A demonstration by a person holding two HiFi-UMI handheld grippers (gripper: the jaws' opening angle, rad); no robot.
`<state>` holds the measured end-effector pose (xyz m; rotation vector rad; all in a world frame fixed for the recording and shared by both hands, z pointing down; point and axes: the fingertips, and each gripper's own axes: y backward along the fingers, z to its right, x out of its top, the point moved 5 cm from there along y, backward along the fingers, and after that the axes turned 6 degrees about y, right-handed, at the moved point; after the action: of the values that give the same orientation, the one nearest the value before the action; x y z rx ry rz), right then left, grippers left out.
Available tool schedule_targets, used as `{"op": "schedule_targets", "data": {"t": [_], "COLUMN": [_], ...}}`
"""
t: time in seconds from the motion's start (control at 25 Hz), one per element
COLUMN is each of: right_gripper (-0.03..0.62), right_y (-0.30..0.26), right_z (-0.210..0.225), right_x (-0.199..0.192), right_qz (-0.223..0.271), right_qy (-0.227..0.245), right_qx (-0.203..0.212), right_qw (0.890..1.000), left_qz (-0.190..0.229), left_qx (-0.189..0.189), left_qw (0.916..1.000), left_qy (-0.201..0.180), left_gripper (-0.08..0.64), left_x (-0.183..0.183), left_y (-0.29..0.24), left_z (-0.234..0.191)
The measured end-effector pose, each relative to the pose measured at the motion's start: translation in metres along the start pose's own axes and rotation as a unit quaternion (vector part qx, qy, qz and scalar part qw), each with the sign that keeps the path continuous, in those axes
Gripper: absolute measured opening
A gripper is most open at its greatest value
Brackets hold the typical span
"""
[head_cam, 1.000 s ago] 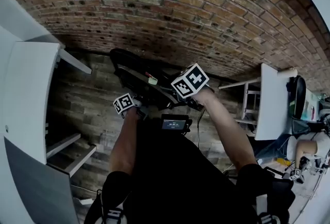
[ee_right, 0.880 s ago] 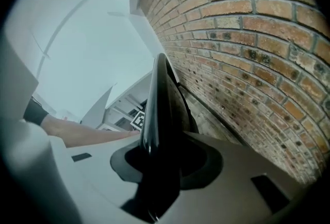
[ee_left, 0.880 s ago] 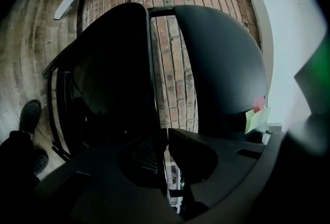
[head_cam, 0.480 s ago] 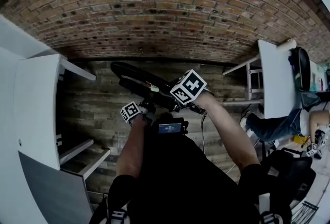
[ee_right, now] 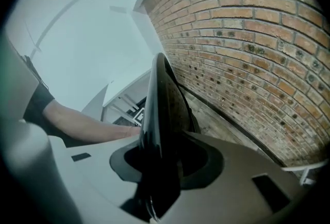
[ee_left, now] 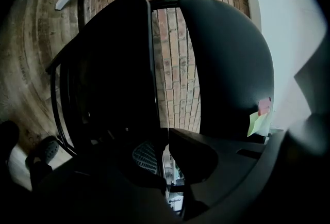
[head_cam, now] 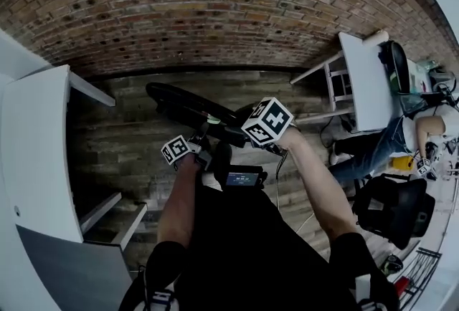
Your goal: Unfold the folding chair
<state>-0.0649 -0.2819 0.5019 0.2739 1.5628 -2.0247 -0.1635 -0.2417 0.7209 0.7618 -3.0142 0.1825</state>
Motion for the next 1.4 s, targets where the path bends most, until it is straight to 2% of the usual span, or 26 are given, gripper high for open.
{"op": "schedule_targets", "data": {"t": [0.24,0.48,0.72,0.96,1.04,1.12,1.16,1.24,1.32,1.4], "right_gripper": [0.132,0.132,0.132,0.138,0.140,0.141,0.141,0.144,0.150,0.157], "right_y": [-0.008,0.002,0.023,0.049,0.055,0.062,0.065,0.068,0.069,0.069], "right_z": [-0.034,-0.050,-0.060,-0.081,-0.086,-0.089,-0.088,-0.086,-0.085,-0.086], "right_x": [-0.015,-0.042,-0.085,-0.143,-0.158,-0.173,-0.178,-0.185,-0.187,-0.188], "right_qz": [0.014,0.032,0.071,0.104,0.113,0.119,0.123,0.129,0.135,0.143], "right_qy": [-0.056,-0.121,-0.209,-0.274,-0.285,-0.292,-0.295,-0.300,-0.302,-0.302], "right_qx": [-0.027,-0.054,-0.080,-0.098,-0.098,-0.098,-0.096,-0.087,-0.080,-0.073], "right_qw": [0.998,0.991,0.972,0.951,0.947,0.944,0.943,0.941,0.940,0.940], "left_qz": [-0.054,-0.120,-0.201,-0.258,-0.267,-0.269,-0.264,-0.236,-0.195,-0.162], "left_qx": [0.011,0.016,0.035,0.049,0.046,0.027,0.014,0.000,0.006,0.013], "left_qw": [0.9984,0.9922,0.9779,0.9632,0.9606,0.9604,0.9621,0.9696,0.9790,0.9846], "left_qy": [-0.010,-0.028,-0.045,-0.057,-0.063,-0.067,-0.066,-0.063,-0.060,-0.063], "left_gripper": [0.044,0.044,0.044,0.044,0.044,0.047,0.079,0.133,0.138,0.156], "left_x": [-0.010,-0.032,-0.069,-0.129,-0.145,-0.160,-0.166,-0.173,-0.178,-0.180], "left_y": [0.022,0.020,0.005,0.000,0.001,0.002,0.002,0.002,0.001,0.004], "left_z": [-0.007,-0.006,-0.005,-0.008,-0.008,-0.006,-0.005,-0.003,-0.002,-0.002]}}
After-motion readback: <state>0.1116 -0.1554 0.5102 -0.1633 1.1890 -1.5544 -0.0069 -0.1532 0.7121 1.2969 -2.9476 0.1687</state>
